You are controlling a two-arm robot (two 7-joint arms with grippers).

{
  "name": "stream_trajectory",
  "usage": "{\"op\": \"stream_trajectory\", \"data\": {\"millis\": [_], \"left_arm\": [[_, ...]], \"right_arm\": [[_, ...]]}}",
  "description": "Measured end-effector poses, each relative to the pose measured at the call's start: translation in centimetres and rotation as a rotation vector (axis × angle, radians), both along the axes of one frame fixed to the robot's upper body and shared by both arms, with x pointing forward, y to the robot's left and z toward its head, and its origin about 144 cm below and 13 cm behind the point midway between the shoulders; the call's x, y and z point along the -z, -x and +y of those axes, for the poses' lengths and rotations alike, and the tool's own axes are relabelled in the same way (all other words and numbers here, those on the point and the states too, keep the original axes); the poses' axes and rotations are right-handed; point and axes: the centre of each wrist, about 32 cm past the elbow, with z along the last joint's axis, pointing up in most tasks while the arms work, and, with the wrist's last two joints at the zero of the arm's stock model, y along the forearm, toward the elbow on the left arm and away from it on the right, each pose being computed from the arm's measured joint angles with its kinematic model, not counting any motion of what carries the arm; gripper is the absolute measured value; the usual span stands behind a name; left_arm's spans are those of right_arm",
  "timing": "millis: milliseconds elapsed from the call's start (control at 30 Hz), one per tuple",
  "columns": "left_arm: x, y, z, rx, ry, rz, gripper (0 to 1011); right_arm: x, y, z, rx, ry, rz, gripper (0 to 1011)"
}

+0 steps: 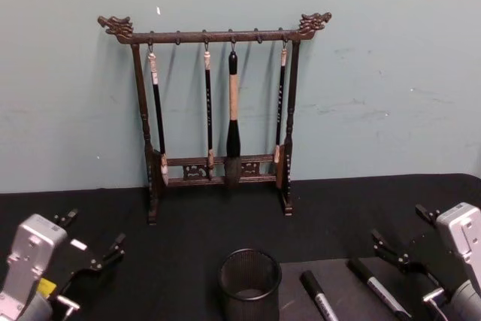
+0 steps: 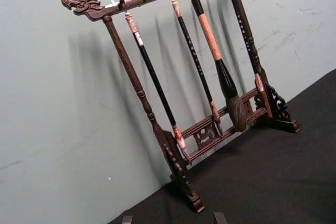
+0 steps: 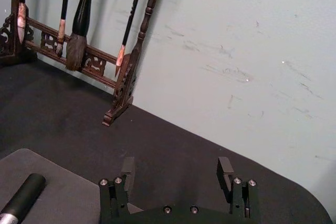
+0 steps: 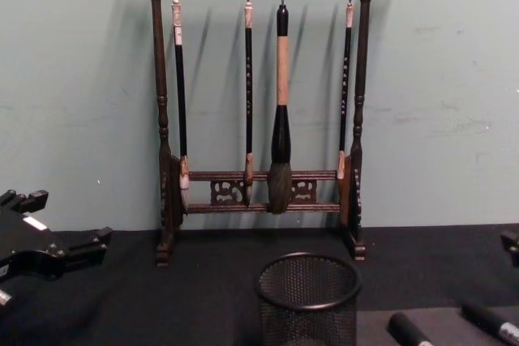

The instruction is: Pick up the water-based marker from the table and place it into the pen holder.

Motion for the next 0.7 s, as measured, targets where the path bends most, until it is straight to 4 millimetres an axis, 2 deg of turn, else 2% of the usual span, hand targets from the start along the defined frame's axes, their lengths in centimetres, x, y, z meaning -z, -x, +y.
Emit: {"op": "stream_trajectory", "data": {"millis": [367,700], "left_arm": [[0.0,0.0,0.0,0.000,0.000,0.000,1001],[0.0,0.0,0.0,0.000,0.000,0.000,1001]], "right_arm": [[-1.4,0.9,0.3,-0.025,-0.041,0.043,1002],[-1.9,1.7,0.5,-0.023,-0.059,0.121,1000]]}}
